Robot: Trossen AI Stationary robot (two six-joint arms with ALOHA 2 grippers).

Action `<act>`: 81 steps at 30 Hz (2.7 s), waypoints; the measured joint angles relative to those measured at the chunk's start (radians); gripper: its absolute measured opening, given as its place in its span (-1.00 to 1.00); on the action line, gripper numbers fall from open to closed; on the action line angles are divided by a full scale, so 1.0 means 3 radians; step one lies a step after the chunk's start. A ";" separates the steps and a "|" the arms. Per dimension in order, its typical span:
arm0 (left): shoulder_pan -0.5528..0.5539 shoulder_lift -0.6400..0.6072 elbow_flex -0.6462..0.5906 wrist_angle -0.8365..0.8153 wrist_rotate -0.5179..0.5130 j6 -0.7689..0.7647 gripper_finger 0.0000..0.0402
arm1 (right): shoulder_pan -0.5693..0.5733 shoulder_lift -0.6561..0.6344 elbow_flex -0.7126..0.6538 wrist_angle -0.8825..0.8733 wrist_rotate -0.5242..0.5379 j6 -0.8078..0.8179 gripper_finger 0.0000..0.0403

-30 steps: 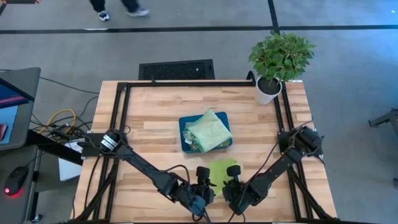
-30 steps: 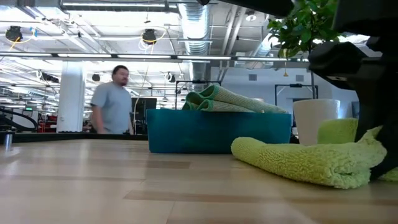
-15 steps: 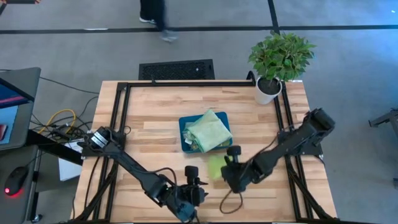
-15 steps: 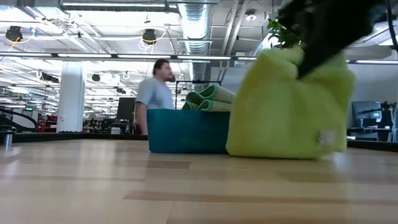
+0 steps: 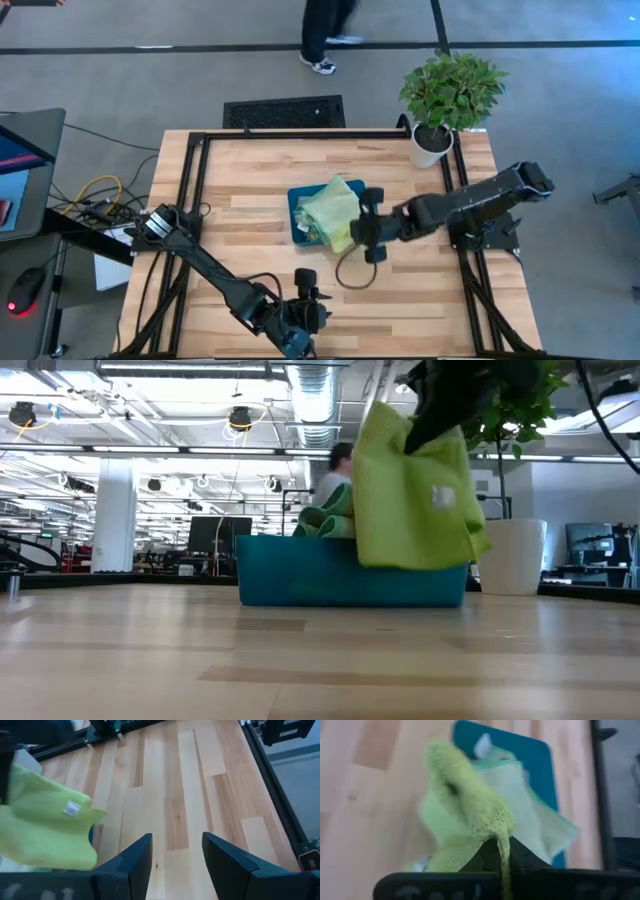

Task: Fold microfiber towels
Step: Put the folded green microfiber towel into the blue bin

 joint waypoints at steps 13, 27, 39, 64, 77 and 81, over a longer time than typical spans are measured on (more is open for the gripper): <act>0.0035 -0.0001 0.0000 -0.0083 0.0000 -0.0018 -0.17 | -0.0649 0.0110 0.0006 0.0053 -0.0403 -0.0500 -0.93; 0.0200 -0.0004 0.0000 -0.0256 0.0000 -0.0153 -0.17 | -0.0536 -0.0009 0.0063 -0.0039 -0.0624 -0.0900 -0.91; 0.0384 -0.0074 0.0000 -0.0477 -0.0004 -0.0286 -0.17 | -0.0788 -0.0203 0.0281 -0.0152 -0.0694 -0.1228 -0.92; 0.0511 -0.0245 0.0003 -0.1045 -0.0260 -0.0464 -0.17 | -0.1296 0.0760 0.0278 0.0183 -0.0793 -0.1557 -0.77; 0.0538 -0.0245 0.0003 -0.1374 -0.0266 -0.0757 -0.17 | -0.1087 0.0834 0.0278 0.0214 -0.0133 -0.1557 -0.21; 0.0559 -0.0245 0.0001 -0.1475 -0.0267 -0.0914 -0.17 | -0.0994 0.0829 0.0278 0.0163 -0.0070 -0.1557 0.00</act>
